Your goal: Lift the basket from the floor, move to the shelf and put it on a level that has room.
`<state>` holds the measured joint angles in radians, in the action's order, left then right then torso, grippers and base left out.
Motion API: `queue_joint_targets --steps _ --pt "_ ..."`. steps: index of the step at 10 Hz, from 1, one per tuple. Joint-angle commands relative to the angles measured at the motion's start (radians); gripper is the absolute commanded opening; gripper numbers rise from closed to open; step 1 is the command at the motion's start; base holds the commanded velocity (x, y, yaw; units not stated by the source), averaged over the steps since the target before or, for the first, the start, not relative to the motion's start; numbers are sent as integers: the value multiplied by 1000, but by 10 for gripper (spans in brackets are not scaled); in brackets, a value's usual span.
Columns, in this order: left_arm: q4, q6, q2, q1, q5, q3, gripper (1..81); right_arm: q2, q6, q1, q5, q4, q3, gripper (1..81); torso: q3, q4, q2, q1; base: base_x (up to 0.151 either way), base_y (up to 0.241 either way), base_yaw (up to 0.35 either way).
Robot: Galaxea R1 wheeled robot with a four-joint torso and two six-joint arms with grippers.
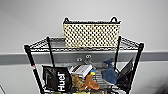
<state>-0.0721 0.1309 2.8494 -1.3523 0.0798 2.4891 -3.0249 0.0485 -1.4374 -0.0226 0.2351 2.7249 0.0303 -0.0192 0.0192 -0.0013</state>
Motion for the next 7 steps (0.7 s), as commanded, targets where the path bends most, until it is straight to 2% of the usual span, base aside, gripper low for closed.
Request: queue_joint_targets --steps 1,3,7 --pt "64 -7 102 31 52 143 811 -45 -4 15 23 -49 30 811 0 0 0 1 0 0 0" --pt "97 -7 157 22 52 212 811 -53 -2 2 24 -76 36 811 0 0 0 1 0 0 0" --pt "98 -8 217 11 52 295 811 -61 -1 1 26 -79 33 811 -1 0 0 1 0 0 0"
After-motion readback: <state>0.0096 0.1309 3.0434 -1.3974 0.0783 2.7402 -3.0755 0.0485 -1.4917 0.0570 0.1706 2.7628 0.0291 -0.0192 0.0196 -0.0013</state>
